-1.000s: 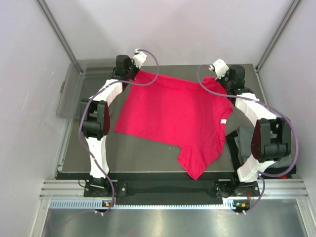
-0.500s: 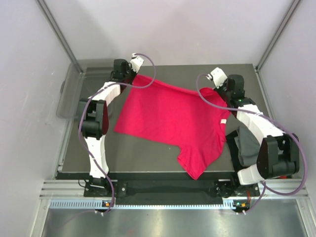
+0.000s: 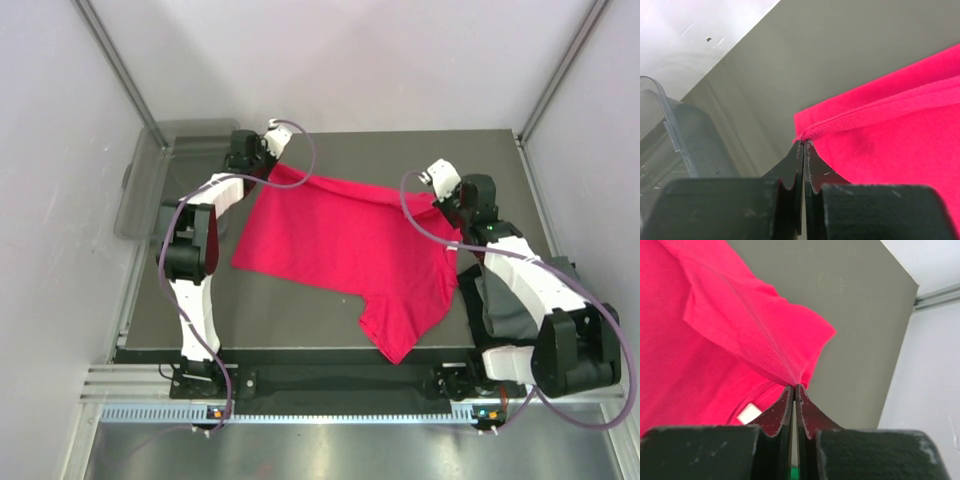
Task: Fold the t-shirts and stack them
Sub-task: Fold the tshirt
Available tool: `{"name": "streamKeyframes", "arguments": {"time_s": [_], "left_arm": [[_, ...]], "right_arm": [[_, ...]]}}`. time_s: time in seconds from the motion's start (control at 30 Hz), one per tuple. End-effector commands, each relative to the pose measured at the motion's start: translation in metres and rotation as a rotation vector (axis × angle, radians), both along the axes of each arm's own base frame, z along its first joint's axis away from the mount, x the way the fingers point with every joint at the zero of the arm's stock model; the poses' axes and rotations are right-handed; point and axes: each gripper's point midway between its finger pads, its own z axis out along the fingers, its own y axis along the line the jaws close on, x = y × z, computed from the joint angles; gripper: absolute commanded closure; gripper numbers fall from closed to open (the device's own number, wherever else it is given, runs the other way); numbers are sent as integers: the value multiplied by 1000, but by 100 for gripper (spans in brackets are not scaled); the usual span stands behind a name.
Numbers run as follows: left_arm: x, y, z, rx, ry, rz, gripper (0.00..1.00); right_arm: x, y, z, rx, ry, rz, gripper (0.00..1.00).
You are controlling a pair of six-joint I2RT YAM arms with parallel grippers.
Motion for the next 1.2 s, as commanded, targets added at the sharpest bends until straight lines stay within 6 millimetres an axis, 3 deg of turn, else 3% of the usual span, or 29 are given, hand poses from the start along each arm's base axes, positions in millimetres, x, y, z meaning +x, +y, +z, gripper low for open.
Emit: {"name": "streamKeyframes", "arguments": {"time_s": [0.0,0.27,0.87,1.17], "left_arm": [[7,3,54,-8,-145,-7,100],[0,5,55,9,-145,-11,100],[-37,20,32,46,-96,-10,100],[-45,26,18,57,-73,13,100]], "right_arm": [[-15,18,19,71,-45,32,100],[-30,28,22,116,-34,50,100],[-53,31,11,162,13,67,100],[-71,52,-3,238,84,164,100]]}}
